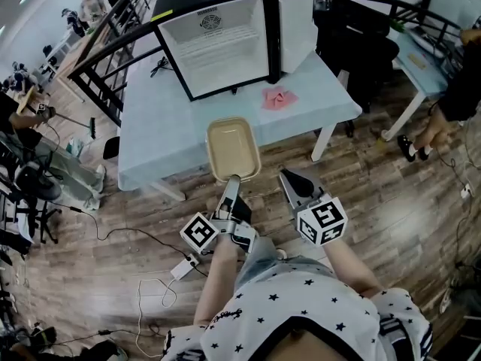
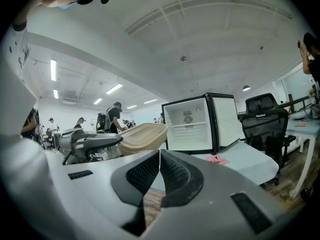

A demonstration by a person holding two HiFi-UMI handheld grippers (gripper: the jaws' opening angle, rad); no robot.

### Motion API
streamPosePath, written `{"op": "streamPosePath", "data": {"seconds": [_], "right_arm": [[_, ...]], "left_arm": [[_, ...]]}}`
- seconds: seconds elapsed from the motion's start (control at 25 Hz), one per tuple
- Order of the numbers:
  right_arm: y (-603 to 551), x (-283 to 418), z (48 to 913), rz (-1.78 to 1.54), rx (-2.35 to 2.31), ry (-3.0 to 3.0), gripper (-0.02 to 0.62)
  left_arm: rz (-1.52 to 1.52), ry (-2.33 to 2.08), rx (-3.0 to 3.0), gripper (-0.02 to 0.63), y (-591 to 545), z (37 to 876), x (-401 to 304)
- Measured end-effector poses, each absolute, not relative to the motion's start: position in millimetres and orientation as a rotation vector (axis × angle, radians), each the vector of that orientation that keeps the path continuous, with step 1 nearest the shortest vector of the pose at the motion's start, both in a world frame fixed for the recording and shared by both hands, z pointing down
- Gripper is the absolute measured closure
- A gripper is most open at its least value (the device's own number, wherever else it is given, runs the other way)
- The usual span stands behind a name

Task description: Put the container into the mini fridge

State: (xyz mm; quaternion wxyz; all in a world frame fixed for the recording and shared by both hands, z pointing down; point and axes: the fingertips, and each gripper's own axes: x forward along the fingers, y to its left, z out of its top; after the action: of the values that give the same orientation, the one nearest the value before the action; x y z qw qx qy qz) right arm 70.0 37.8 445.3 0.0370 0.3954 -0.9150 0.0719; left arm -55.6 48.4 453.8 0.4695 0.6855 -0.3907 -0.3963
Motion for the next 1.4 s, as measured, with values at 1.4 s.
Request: {"op": "streamPosePath", "data": {"seconds": [1.4], "right_arm": [[-175.8, 7.8, 436.5, 0.178, 1.175, -2.801, 0.574]], "left_arm": [[-1.028, -0.917, 1.639, 0.390, -178.6, 447.7, -116.5]]}}
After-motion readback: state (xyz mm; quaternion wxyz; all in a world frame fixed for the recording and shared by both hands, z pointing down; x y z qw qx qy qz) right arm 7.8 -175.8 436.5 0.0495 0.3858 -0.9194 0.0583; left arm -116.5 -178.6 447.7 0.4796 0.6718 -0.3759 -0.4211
